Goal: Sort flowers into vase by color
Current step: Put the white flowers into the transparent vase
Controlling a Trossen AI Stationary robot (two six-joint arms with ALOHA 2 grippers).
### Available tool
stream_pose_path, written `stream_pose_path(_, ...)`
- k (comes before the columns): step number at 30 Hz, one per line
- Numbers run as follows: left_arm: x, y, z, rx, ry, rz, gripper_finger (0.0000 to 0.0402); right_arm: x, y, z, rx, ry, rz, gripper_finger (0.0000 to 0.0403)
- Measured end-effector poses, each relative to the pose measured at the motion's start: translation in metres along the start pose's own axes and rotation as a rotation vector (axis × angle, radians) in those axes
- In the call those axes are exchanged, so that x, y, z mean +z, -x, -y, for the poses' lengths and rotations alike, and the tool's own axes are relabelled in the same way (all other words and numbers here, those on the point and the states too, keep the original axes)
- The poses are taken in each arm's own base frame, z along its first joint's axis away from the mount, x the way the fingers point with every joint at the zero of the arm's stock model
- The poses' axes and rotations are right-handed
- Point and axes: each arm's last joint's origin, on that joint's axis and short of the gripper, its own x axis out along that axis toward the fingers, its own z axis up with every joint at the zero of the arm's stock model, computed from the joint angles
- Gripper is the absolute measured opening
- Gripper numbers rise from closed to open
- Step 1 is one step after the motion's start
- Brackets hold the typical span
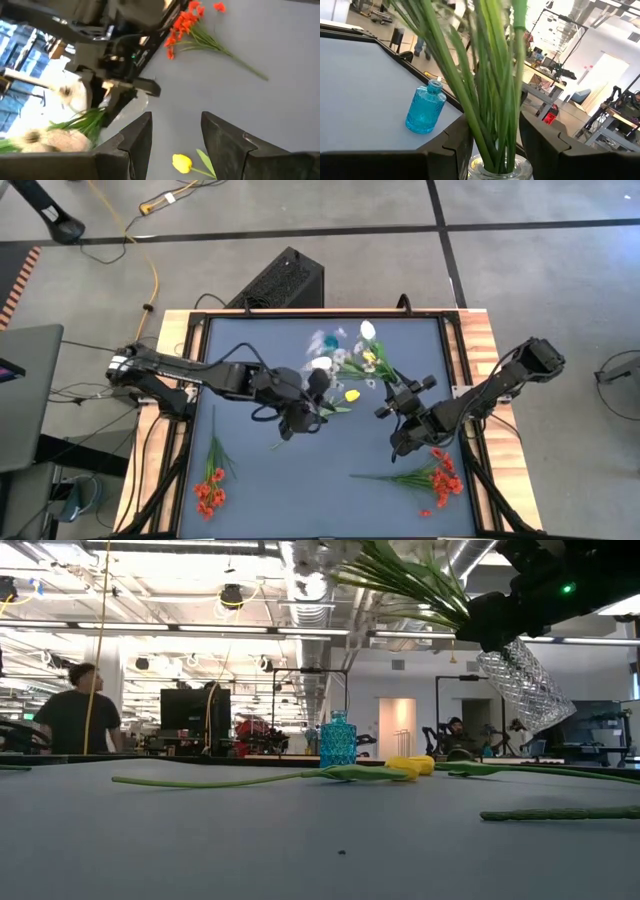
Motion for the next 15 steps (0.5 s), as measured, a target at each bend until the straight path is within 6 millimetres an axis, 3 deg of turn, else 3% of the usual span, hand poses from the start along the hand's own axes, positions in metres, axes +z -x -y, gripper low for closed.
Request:
stream_pose_path(6,-0.005,0.009,-0.003,-0.008,0.073,-0.028,0.016,0.0,0.0,0.0,0.002,0.002,0.0,0.0172)
stream_pose_path(15,-0.018,-0.028,0.013,-0.068,-0.059,-0.087,0.016,0.0,0.001,0.0,0.006,0.006,0.002,0.0172)
